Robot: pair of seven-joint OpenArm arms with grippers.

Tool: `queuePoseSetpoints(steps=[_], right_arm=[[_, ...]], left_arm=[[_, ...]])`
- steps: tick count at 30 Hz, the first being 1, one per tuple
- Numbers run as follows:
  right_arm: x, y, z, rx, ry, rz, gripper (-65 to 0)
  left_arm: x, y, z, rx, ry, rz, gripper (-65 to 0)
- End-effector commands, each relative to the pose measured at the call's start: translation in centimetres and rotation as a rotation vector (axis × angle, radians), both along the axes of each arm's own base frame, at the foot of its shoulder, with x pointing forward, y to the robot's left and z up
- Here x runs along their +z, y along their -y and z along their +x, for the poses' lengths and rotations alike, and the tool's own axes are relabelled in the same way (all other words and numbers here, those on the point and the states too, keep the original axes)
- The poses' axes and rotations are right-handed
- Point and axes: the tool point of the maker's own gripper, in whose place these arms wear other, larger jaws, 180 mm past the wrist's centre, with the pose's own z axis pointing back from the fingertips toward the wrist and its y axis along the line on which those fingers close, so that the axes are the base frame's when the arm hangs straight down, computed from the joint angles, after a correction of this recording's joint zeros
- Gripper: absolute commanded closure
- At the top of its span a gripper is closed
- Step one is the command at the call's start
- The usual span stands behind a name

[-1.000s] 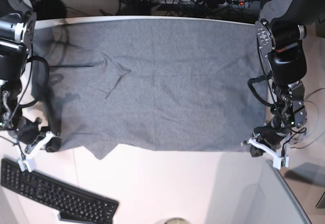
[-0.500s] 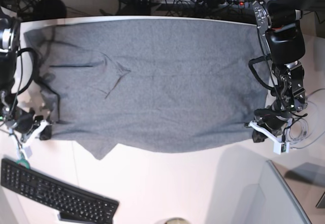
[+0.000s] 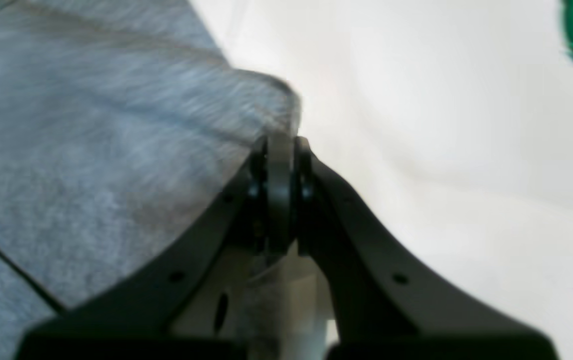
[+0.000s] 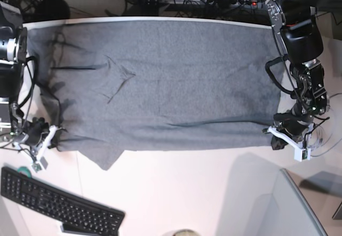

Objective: Layout the t-shirt on the table in an organized manner, then fold the t-shirt properly
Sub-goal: 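Pull the shirt edges apart with both grippers to stretch it, then release the right gripper and move it along the shirt edge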

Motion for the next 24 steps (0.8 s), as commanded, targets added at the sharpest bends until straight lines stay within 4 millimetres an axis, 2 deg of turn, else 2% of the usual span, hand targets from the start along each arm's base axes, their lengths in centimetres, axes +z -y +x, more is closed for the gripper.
queuePoseSetpoints(steps=[1,3,6,10,15,24], right_arm=[[2.3,1.3,1.8,-0.011,0.068,-0.006,0.0],[2.3,1.3,1.8,-0.011,0.067,-0.008,0.0],[2.3,1.6,1.7,-0.013,0.064,-0.013,0.0],[1.8,1.7,1.1,-0.010,0.056,-0.015,0.0],[2.2,0.7,0.3,0.063,0.059,-0.019,0.0],[1.5,0.2,-1.7,0.112,0.003,-0.070,0.0]], left_arm=[[2.5,-1.0,1.1,0.009,0.075,0.022,0.0],[2.9,-1.0,0.9,0.003,0.085,0.037,0.0],[1.5,-0.9,-0.7,-0.003,0.035,0.046,0.0],[1.0,-1.0,-2.0,-0.012,0.007,0.063,0.0],[1.7,-2.9,-4.1,0.035,-0.003,0.091,0.0],[-0.4,-1.6,-7.5,-0.047,-0.105,0.111,0.0]])
